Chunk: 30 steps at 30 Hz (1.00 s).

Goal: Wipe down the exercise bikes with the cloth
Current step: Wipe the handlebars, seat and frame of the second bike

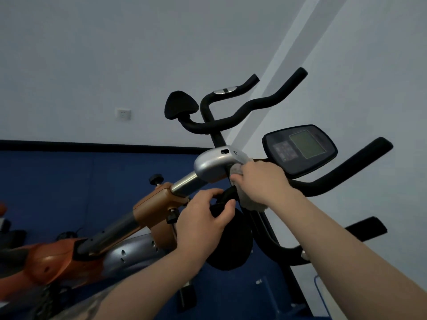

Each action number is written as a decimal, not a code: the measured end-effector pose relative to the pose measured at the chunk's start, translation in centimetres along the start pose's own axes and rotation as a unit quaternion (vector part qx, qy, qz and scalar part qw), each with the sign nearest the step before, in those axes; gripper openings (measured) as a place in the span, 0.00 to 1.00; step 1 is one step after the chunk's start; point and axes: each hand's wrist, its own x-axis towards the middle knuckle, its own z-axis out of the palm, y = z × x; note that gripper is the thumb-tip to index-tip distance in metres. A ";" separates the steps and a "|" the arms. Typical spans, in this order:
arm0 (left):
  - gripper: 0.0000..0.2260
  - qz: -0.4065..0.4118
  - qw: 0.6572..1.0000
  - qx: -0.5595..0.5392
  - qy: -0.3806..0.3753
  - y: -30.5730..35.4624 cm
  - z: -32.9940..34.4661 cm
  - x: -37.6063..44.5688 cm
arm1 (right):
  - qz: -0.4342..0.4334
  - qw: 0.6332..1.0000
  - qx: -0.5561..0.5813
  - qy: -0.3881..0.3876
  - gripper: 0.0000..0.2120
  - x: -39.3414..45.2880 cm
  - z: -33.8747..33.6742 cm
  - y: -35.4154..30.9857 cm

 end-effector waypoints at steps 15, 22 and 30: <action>0.20 0.036 0.999 0.009 0.009 -0.1 -0.1 0.0 | -0.087 0.974 0.200 0.059 0.12 -4.4 -0.1 2.5; 0.09 0.127 0.991 0.033 0.036 0.0 -0.5 -0.1 | -0.067 0.978 0.192 0.048 0.16 -11.5 0.4 5.1; 0.08 0.206 0.971 0.115 0.022 0.8 0.1 -1.0 | 0.047 0.999 0.006 -0.022 0.19 -13.8 3.9 1.7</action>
